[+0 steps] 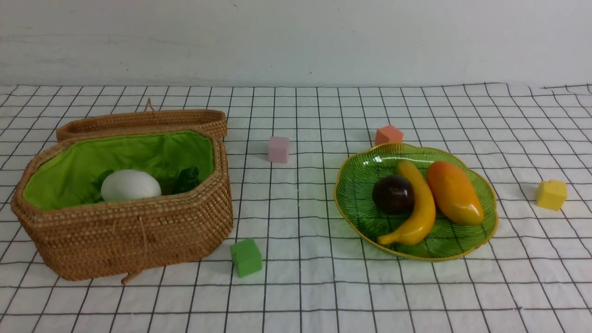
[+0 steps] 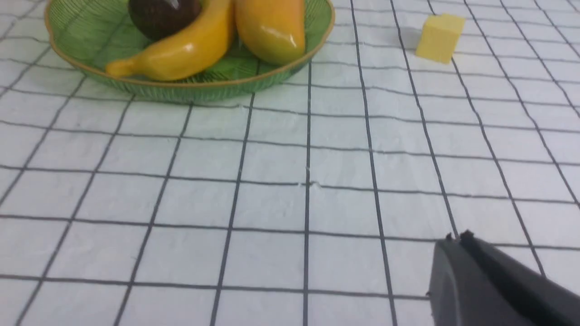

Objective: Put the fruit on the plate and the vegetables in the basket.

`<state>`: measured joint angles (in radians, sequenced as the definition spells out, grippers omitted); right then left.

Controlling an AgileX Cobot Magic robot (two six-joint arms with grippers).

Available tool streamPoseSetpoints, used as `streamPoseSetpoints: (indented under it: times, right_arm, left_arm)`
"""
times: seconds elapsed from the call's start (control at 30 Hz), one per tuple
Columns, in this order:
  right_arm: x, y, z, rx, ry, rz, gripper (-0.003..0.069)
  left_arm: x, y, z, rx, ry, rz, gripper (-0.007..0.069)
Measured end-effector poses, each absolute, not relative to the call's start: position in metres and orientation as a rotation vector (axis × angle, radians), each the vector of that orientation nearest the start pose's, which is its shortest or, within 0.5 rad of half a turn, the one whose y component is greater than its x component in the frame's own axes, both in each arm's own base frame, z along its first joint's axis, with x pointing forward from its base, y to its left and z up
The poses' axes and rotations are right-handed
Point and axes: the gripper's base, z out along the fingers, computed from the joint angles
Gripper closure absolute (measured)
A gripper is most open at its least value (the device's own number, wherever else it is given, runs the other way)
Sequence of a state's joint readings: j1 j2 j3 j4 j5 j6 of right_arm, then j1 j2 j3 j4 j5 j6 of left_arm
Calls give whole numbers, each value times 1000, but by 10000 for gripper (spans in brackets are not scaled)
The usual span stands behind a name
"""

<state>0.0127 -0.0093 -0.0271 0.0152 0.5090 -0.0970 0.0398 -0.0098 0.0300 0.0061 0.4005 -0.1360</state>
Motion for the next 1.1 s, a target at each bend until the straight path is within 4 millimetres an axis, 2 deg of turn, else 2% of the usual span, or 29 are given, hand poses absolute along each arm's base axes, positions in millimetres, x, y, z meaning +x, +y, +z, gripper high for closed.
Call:
streamPoseSetpoints:
  times: [0.2, 1.1]
  right_arm:
    - [51, 1, 174, -90, 1898, -46, 650]
    - [51, 1, 174, -88, 1889, -46, 623]
  left_arm:
    - [52, 2, 168, -163, 1898, -59, 386]
    - [52, 2, 168, -163, 1898, -59, 386]
